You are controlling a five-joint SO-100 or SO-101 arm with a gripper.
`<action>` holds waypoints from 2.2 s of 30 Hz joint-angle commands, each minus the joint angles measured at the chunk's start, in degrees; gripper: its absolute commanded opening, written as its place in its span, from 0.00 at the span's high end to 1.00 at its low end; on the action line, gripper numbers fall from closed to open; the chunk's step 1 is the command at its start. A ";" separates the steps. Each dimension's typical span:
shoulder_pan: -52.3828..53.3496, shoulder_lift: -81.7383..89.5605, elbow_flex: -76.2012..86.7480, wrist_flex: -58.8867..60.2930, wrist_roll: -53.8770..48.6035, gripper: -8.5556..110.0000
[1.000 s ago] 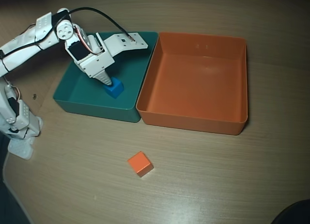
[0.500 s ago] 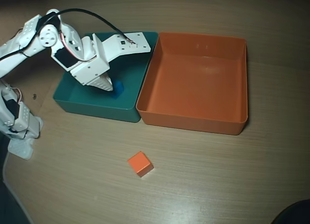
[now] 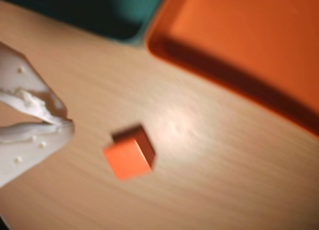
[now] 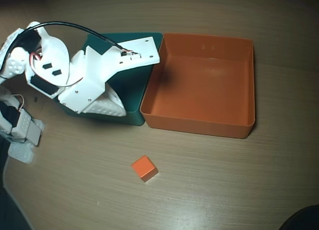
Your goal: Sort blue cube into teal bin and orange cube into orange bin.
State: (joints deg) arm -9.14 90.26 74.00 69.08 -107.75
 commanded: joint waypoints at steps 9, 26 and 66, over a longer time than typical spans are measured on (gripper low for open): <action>6.59 -8.35 -2.90 -15.56 -19.51 0.97; 10.02 -9.84 0.53 -9.67 -33.05 0.84; 13.71 -27.69 0.53 -20.39 -32.52 0.52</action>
State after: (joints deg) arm 5.10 61.26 75.76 49.22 -140.80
